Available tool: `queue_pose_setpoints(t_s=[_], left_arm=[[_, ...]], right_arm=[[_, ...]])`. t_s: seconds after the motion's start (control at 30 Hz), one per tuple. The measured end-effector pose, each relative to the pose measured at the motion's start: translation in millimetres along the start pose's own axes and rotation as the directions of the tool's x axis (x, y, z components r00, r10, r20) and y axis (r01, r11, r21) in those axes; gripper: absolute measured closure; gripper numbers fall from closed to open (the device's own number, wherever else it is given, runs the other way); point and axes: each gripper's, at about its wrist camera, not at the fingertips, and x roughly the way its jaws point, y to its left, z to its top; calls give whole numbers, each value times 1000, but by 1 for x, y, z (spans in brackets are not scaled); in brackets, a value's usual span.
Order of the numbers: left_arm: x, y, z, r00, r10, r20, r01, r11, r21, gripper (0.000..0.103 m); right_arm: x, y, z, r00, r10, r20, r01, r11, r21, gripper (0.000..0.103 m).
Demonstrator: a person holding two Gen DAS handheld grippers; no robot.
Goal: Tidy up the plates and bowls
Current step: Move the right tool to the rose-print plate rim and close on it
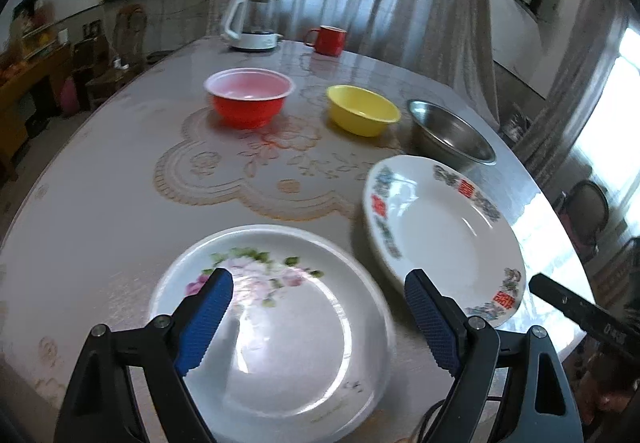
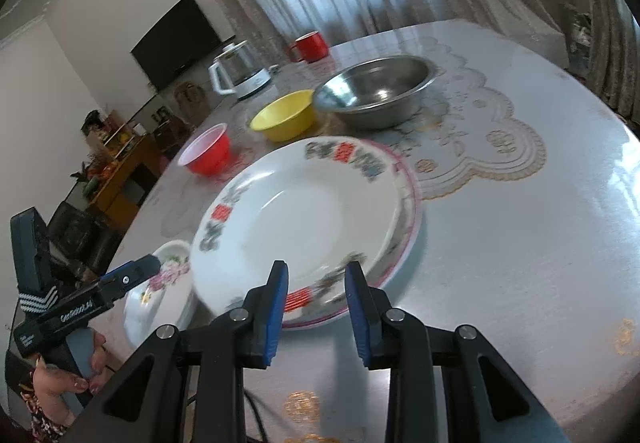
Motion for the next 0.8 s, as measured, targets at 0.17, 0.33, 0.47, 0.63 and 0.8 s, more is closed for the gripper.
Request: queue_pose_setpoints(t_s=[0.17, 0.33, 0.47, 0.63, 0.8], left_arm=[[-8, 22, 0, 1000, 19, 17, -19, 999, -51, 15], [-13, 44, 0, 998, 57, 32, -54, 994, -93, 13], [-18, 64, -1, 994, 95, 45, -89, 988, -129, 10], [-18, 85, -4, 990, 139, 40, -131, 979, -156, 10], [-14, 91, -11, 985, 170, 34, -165, 979, -124, 10]], right_arm=[[4, 19, -1, 999, 29, -13, -29, 999, -43, 73], [4, 35, 0, 997, 75, -22, -77, 993, -90, 73], [7, 52, -1, 989, 139, -58, -146, 980, -132, 73], [19, 76, -6, 977, 169, -126, -192, 963, -191, 72], [29, 108, -17, 973, 144, -181, -194, 935, -297, 72]])
